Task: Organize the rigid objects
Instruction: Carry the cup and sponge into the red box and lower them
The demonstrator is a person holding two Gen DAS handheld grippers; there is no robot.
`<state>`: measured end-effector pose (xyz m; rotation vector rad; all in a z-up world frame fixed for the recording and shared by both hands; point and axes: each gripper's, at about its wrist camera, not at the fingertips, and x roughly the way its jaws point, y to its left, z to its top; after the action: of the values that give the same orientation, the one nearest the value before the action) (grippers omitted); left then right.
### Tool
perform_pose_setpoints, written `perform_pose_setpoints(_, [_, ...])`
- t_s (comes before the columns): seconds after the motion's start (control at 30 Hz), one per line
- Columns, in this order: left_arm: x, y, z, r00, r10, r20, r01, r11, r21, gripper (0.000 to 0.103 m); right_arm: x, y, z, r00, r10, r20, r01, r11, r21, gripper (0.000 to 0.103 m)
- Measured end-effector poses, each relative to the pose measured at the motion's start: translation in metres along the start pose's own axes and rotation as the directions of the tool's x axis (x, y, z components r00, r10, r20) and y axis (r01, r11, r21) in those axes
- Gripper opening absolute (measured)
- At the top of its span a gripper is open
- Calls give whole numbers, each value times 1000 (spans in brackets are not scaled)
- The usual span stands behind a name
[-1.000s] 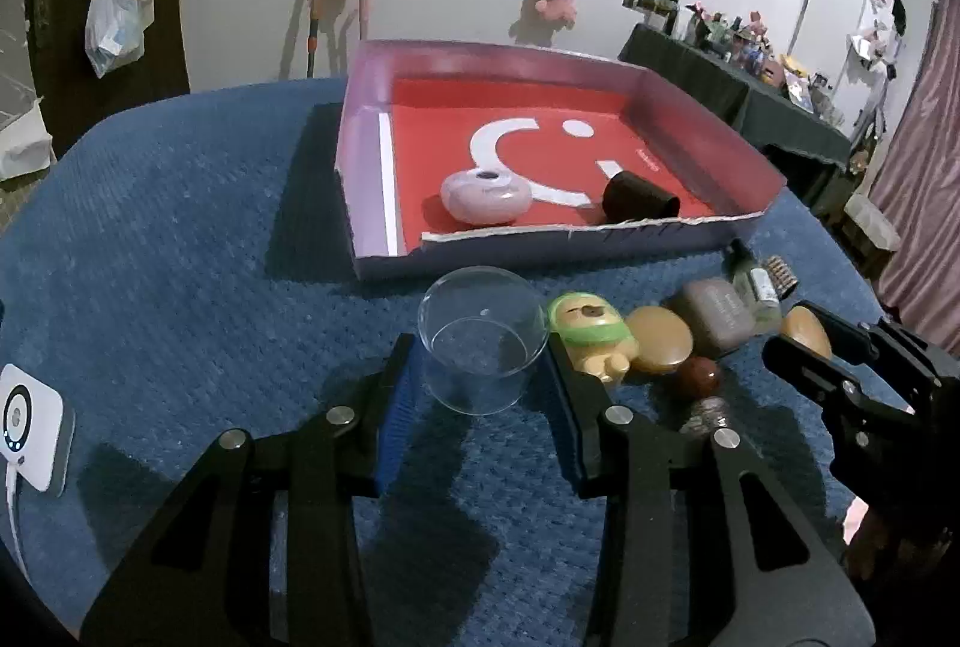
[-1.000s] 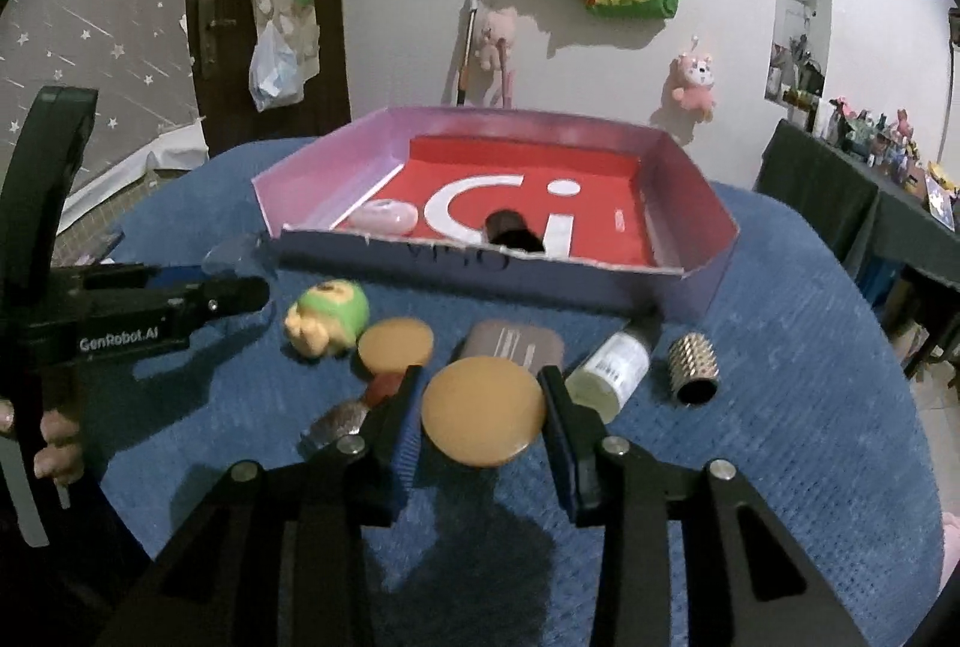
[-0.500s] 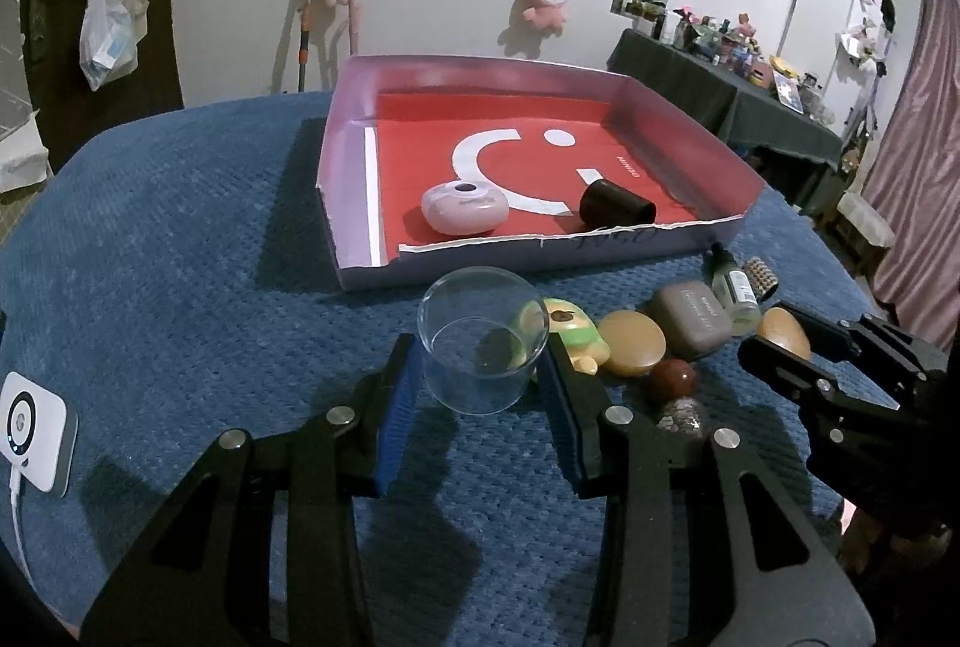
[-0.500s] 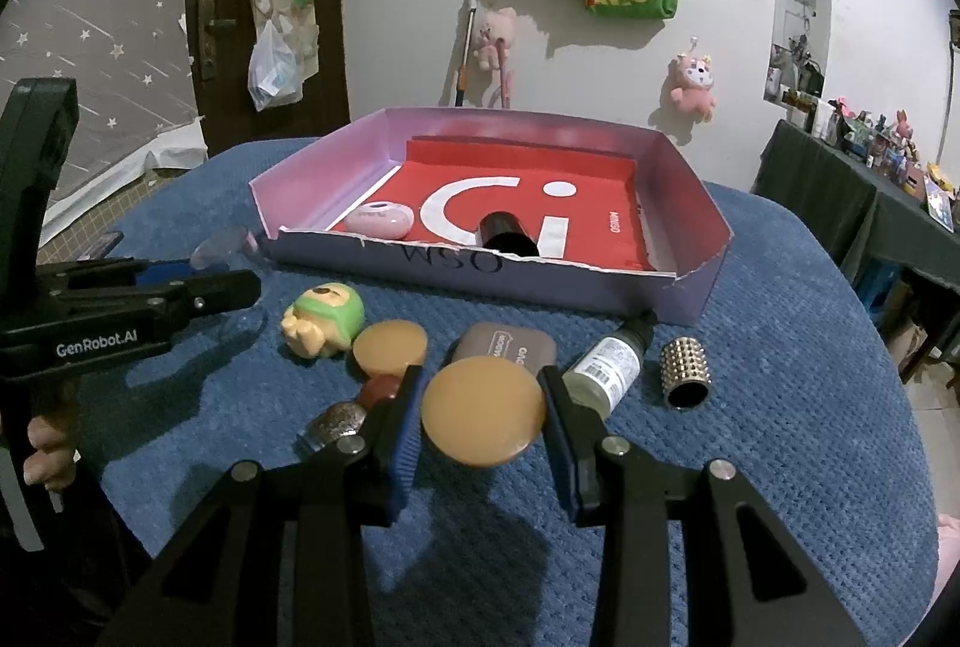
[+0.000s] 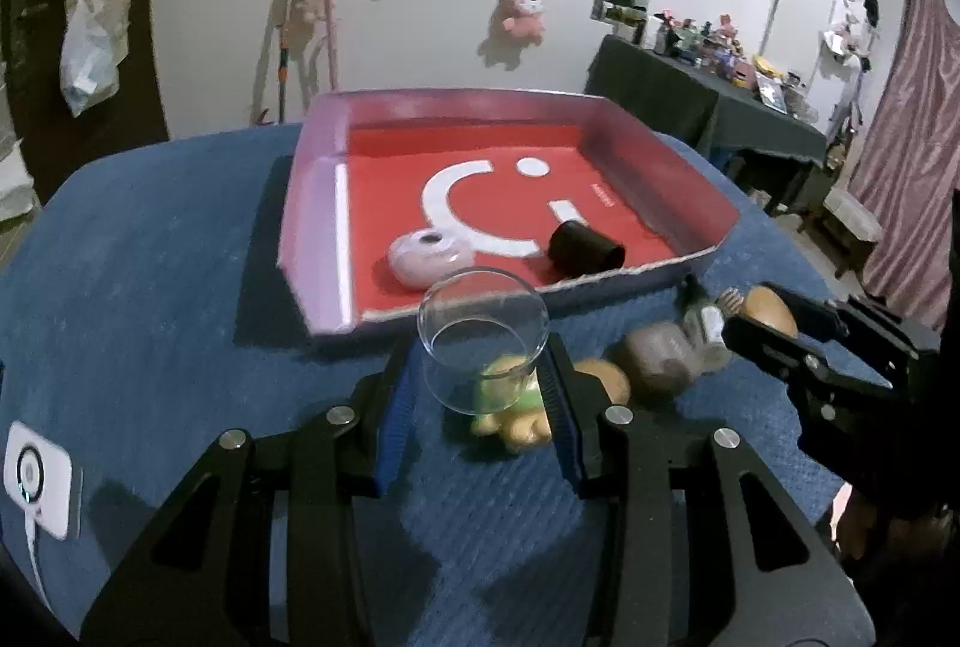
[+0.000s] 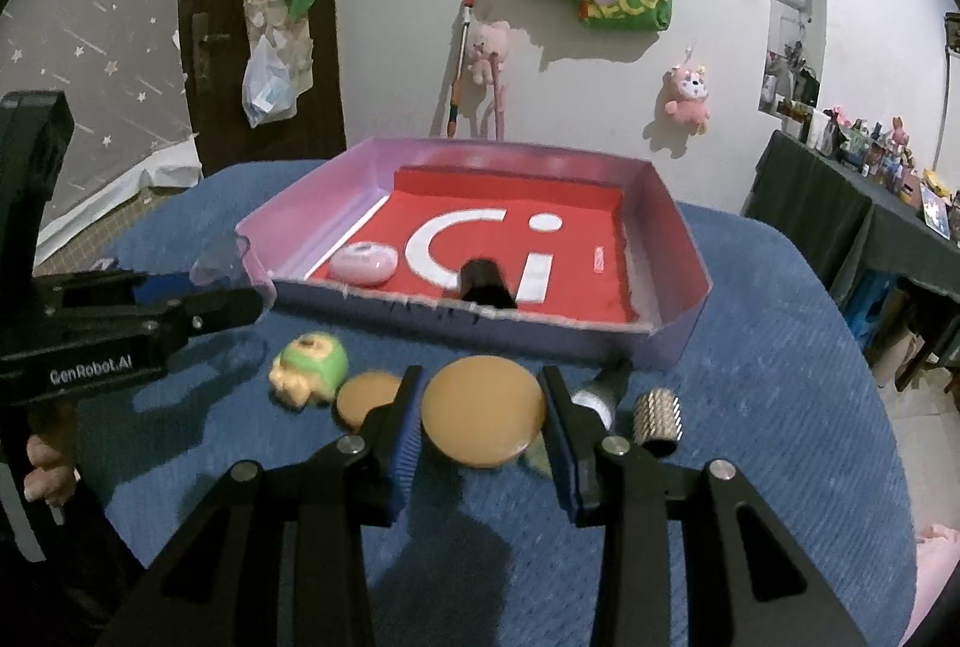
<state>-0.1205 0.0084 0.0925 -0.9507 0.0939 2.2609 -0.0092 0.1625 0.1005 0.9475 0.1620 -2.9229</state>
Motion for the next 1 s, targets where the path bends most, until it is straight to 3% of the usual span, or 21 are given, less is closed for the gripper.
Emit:
perform_pose_setpoints(0.17, [14, -12, 23, 999, -42, -26, 43, 998, 55, 38, 8, -13, 25, 1000, -1, 4, 1, 1000, 2, 40])
perform_pose_setpoints(0.47, [61, -36, 54, 984, -110, -142, 136, 972, 189, 38, 52, -38, 58, 996, 28, -87, -28, 1000, 2, 40])
perform_pose_setpoints(1.0, [118, -39, 68, 949, -96, -300, 185, 941, 285, 38, 115, -49, 69, 956, 48, -291, -64, 997, -46, 40])
